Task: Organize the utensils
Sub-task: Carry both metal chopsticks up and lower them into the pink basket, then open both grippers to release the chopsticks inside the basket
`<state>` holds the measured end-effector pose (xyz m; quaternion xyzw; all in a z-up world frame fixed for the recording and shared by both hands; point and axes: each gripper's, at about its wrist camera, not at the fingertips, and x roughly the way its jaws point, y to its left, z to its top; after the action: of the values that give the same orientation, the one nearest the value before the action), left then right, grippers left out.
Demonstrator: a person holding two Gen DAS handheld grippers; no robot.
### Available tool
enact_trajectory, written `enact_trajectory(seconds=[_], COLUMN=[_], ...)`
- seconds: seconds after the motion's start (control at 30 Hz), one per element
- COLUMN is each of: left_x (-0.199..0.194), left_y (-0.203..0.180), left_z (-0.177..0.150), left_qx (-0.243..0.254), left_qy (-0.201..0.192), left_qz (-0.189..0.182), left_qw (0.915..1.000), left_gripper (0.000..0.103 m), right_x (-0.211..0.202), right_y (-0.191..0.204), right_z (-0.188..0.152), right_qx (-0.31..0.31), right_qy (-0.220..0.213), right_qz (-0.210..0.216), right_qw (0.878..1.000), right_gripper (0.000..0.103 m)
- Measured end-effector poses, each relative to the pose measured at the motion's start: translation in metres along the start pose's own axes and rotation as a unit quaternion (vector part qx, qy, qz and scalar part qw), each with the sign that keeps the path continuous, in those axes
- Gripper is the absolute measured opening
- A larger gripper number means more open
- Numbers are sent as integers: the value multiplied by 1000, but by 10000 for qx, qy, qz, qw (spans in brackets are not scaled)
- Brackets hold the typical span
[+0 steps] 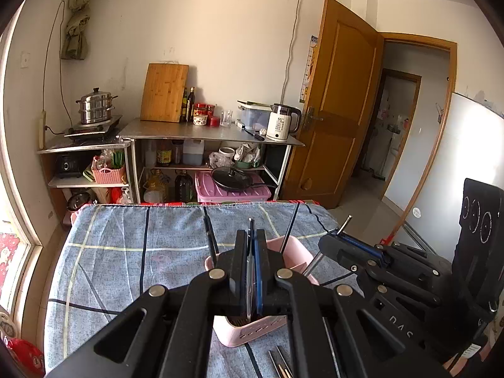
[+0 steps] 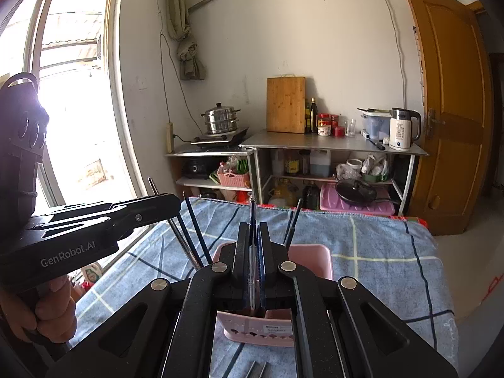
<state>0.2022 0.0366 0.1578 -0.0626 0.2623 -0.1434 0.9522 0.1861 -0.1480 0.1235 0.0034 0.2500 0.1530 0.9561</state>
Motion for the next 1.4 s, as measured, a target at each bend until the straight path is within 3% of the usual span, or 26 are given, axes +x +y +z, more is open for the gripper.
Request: enact_trajectory(seconds=[0.37,0.63,0.83,1.1,1.4], left_x=[33,31,16,-24,-64], left_y=[11,11,15,9,-6], left_z=[-30,-40,-40,-52,-96], left_qx=[-144,-131,-182,-145,8], left_qy=[504,510,333,37,-92], left_qz=[114,230,269,244,166], left_qw=[9986,9984,9989,9996,9998], left_gripper=[5,6,18,20,24], right_x=[19,21,3,-37,-79], right_y=[-8,-15,-14,-9,-17], right_z=[-23,-31,-30,-47,-84], right_qx=[52,111,62,-60,243], right_qy=[450,587,435,218,159], right_qz=[8,-59,-54,-110,-180], right_qw=[9990,9982,9990,9997,9994], right_gripper=[5,6,12,12,12])
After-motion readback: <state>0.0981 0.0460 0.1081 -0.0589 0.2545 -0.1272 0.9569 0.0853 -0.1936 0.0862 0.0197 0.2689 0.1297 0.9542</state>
